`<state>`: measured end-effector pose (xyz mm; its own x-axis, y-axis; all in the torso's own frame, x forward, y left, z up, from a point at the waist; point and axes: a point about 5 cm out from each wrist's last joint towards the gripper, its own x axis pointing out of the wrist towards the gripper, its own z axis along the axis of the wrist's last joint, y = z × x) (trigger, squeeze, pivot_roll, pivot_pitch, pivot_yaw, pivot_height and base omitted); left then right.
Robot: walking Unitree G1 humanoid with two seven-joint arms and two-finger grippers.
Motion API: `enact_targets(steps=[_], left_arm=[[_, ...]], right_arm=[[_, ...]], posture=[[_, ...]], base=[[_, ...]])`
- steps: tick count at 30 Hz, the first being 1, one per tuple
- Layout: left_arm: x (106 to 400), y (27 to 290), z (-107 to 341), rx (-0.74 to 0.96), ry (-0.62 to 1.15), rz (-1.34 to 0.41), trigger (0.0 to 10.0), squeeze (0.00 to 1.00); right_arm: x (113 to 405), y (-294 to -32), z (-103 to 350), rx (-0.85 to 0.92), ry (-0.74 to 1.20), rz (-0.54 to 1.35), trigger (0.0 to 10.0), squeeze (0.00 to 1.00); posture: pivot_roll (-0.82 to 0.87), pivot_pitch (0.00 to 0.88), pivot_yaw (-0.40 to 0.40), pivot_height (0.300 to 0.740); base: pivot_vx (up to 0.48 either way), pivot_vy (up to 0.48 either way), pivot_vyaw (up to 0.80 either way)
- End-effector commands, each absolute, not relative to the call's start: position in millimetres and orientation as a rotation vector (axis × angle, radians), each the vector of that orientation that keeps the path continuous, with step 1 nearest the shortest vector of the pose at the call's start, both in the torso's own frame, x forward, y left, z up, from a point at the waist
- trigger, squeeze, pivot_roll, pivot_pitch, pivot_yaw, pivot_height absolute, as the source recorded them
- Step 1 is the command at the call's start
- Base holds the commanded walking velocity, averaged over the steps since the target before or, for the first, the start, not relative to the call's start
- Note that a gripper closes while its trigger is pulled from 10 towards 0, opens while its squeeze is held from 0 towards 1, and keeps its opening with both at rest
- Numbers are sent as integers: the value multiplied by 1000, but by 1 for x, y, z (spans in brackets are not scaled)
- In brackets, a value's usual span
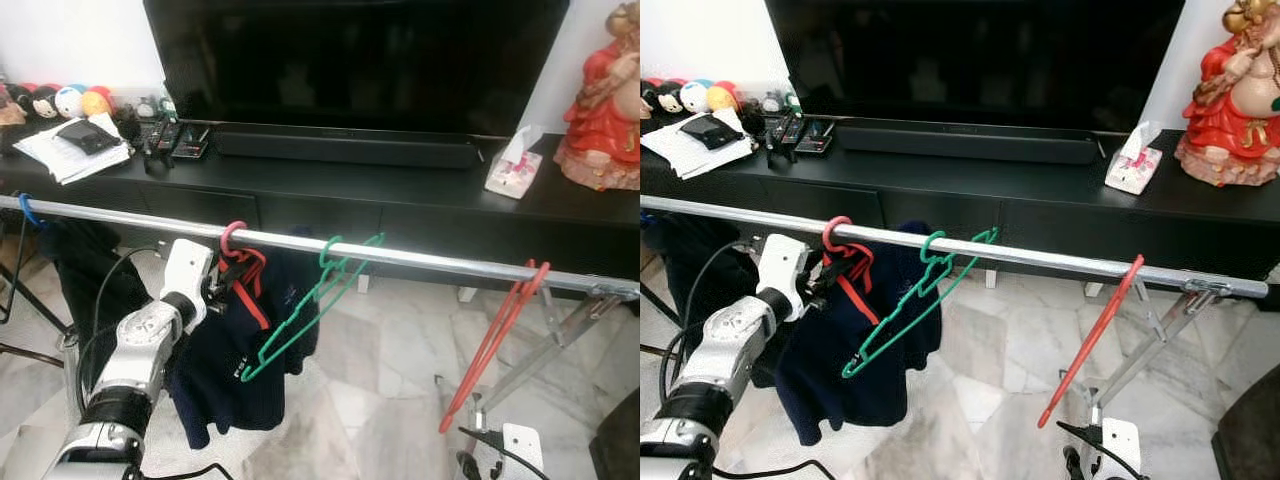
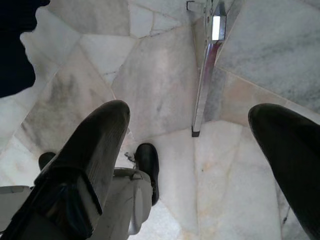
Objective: Hang hanger
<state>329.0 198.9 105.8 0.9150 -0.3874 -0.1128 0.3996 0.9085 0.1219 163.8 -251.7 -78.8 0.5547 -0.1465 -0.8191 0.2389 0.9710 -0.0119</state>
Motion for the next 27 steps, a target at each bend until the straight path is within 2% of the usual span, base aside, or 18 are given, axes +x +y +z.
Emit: enact_targets(steps=[1,9,17,18,19,20,21,27], left_arm=[[325,202,108,145,88,-420,10000,1000],[303,201,108,114,55,-397,10000,1000],[283,203,111,85,4,-294,10000,1000],[280,205,112,94,-13,-235,10000,745],[278,207,112,90,-21,-193,10000,114],[276,208,111,87,-25,-166,10000,114],[275,211,111,90,-28,-136,10000,0],[275,215,103,91,-7,-45,10000,0]], right_arm=[[162,-252,-80,100,967,-227,10000,0],[163,-253,-79,95,966,-225,10000,0],[164,-254,-78,89,966,-223,10000,0],[164,-254,-78,88,965,-224,10000,0],[164,-254,-78,88,965,-224,10000,0],[164,-254,-78,88,964,-225,10000,0],[164,-254,-78,88,964,-225,10000,0],[165,-253,-78,87,965,-222,10000,0]], posture=[[-111,13,34,740],[-97,28,29,740],[-91,32,24,740],[-87,32,25,740],[-88,32,26,740],[-88,32,26,740],[-89,31,26,740],[-86,29,26,740]], base=[[0,0,0],[0,0,0],[0,0,0],[0,0,0],[0,0,0],[0,0,0],[0,0,0],[0,0,0]])
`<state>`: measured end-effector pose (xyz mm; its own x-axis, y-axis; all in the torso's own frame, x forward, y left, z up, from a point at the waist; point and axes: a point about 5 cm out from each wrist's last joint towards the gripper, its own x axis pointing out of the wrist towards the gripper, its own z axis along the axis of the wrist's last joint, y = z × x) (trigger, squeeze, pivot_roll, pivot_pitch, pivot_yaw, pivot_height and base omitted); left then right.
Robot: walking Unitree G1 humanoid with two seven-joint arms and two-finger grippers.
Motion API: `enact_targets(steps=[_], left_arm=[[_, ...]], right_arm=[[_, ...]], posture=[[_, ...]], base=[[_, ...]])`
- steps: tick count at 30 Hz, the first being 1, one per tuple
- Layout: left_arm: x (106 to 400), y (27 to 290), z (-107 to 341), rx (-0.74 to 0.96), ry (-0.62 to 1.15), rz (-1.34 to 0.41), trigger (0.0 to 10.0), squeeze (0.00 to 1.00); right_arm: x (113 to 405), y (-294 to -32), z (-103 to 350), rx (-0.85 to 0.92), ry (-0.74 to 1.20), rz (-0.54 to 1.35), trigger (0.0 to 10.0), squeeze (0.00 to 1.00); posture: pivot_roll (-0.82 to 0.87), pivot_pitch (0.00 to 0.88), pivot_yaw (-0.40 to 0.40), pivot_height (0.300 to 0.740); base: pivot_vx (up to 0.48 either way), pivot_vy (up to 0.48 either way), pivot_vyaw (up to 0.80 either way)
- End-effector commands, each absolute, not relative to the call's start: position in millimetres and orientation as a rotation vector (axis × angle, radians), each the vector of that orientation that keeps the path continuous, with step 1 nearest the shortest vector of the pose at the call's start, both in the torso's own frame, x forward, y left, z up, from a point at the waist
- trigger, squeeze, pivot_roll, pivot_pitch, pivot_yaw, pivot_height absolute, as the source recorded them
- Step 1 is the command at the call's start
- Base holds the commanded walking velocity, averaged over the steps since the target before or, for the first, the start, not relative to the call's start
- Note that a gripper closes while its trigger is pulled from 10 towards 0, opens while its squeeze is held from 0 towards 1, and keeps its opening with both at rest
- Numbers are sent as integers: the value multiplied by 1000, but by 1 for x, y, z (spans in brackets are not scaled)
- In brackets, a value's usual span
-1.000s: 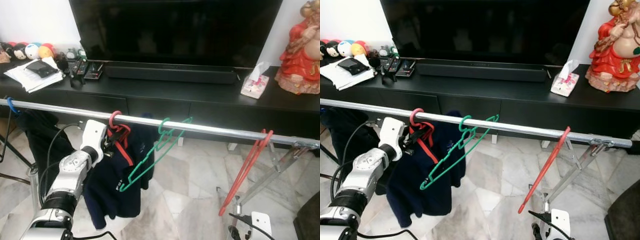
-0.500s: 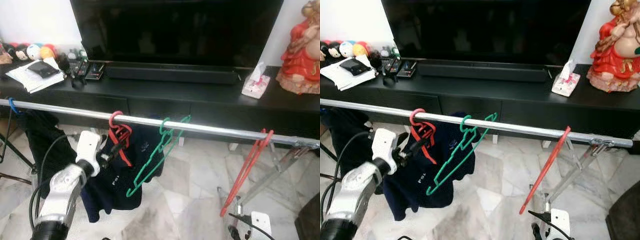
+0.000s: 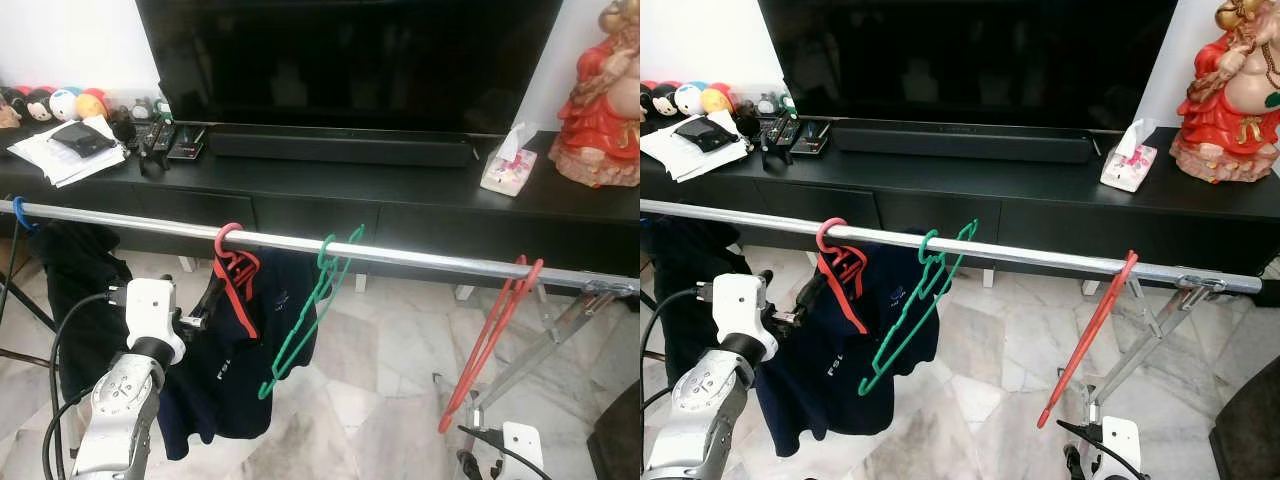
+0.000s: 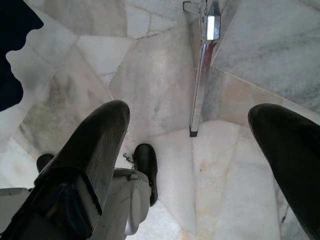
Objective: Hang hanger
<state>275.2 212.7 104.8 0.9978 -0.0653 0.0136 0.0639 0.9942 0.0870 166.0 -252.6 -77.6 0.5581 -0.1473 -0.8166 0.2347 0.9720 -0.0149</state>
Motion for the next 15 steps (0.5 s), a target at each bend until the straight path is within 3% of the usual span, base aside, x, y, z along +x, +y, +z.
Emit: enact_targets(steps=[1,15], left_arm=[[278,214,105,82,-17,-15,10000,0],[268,200,100,95,-38,37,10000,0]], right_arm=[[165,-253,-78,90,964,-224,10000,0],[162,-255,-79,77,971,-237,10000,0]], posture=[[-91,25,30,740],[-82,0,24,740]], base=[[0,0,0],[0,0,0]])
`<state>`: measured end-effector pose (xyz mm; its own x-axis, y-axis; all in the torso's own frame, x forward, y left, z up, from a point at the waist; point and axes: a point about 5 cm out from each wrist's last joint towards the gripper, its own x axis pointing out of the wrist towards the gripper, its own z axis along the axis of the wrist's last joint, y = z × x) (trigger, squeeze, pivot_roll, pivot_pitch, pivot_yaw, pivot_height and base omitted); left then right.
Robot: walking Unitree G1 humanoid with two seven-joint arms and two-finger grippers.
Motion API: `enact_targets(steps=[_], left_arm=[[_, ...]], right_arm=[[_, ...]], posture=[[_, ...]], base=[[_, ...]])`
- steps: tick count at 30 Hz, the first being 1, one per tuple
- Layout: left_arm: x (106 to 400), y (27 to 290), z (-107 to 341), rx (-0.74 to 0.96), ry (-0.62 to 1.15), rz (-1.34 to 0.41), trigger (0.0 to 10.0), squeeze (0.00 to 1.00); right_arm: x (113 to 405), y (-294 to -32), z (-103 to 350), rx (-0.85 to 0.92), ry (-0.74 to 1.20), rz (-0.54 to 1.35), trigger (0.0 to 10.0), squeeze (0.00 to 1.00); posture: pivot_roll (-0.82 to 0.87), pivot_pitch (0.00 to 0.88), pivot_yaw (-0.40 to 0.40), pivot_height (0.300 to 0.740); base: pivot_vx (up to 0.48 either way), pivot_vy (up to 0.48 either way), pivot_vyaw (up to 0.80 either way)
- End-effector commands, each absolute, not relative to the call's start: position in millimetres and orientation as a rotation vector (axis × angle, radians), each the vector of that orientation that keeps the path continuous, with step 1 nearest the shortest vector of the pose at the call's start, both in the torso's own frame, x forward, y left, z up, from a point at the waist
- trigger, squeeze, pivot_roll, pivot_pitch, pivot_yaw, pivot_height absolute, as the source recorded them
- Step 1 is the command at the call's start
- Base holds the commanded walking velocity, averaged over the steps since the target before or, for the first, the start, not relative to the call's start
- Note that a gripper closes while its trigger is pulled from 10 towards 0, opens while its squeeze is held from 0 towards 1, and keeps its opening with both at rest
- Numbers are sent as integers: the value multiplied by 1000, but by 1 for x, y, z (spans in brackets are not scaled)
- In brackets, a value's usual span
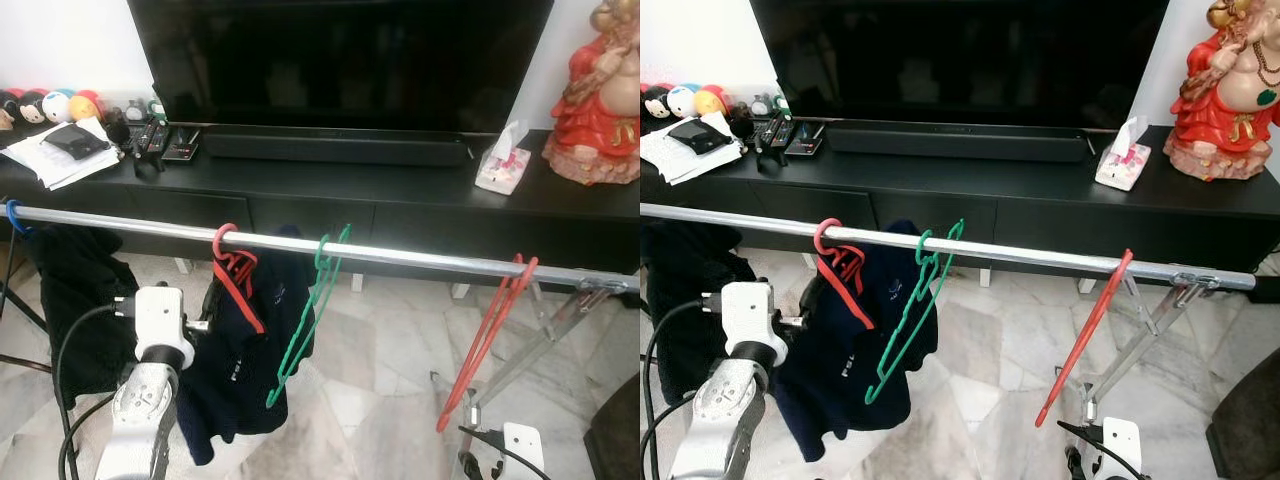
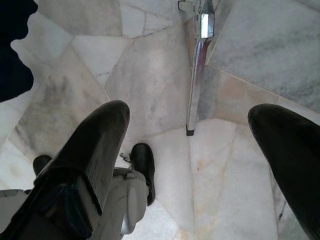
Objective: Hang hanger
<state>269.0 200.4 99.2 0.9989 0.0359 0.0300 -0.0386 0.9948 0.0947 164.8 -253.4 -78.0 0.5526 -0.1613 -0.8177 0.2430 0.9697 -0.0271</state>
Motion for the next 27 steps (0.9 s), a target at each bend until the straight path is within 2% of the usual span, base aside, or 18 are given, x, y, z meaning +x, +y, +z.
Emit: enact_targets(steps=[1,27], left_arm=[[268,199,100,91,-36,38,10000,0],[268,197,99,98,-33,12,10000,0]], right_arm=[[162,-255,-79,77,971,-237,10000,0],[157,-252,-82,81,985,-234,10000,0]], posture=[[-85,0,24,740],[-91,0,40,740]], base=[[0,0,0],[0,274,0]])
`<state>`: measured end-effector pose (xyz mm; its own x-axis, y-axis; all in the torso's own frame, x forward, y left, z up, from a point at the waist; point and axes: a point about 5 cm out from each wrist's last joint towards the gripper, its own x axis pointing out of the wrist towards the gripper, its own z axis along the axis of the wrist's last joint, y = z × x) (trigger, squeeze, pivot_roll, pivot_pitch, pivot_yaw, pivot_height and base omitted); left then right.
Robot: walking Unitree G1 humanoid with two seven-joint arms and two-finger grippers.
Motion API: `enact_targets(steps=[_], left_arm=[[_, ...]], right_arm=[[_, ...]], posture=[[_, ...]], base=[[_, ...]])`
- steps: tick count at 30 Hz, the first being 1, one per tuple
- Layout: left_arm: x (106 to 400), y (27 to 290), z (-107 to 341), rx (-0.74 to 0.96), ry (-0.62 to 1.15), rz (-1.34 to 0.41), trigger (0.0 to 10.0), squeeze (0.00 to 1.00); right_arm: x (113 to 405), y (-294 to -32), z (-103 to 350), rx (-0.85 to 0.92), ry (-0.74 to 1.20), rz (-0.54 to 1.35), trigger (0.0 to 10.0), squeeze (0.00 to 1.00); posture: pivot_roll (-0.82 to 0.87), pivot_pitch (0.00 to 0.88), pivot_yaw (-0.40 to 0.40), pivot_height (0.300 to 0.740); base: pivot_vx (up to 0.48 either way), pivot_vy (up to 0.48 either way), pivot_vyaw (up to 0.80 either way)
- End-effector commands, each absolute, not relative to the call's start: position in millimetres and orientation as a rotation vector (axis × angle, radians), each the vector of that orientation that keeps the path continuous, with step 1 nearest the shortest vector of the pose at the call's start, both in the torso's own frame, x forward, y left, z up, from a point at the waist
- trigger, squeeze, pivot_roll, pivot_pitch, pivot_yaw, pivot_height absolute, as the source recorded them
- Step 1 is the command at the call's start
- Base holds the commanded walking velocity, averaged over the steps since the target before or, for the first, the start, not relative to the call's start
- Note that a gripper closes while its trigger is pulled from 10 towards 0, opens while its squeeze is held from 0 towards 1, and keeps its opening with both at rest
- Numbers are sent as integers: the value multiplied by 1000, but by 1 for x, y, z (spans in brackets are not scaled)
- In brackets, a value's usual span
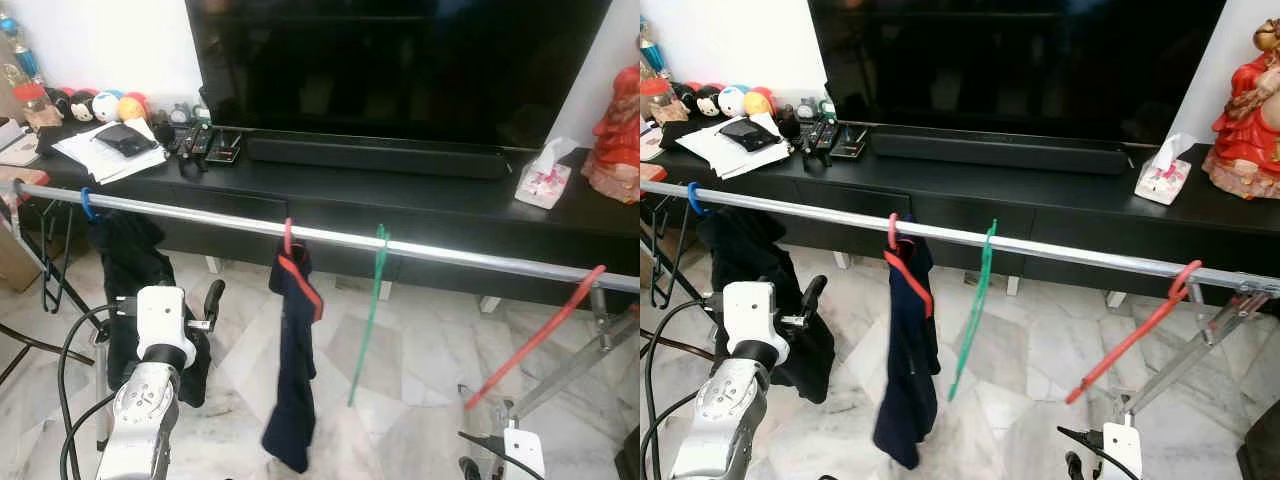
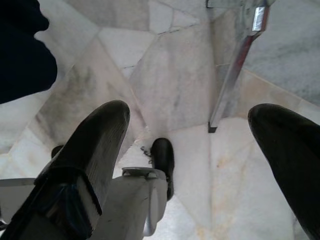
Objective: Hang hanger
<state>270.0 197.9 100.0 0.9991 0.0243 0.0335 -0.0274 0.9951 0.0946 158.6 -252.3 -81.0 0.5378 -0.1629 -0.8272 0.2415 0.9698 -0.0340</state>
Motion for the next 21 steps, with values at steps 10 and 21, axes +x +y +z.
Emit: enact_targets(steps=[10,21], left_arm=[[268,197,99,103,-28,7,10000,0],[269,198,98,104,-22,14,10000,0]], right_arm=[[156,-251,-83,77,994,-217,10000,0],[156,-251,-82,78,993,-216,10000,0]], posture=[[-89,0,44,740],[-86,0,40,740]], base=[[0,286,0],[0,286,0]])
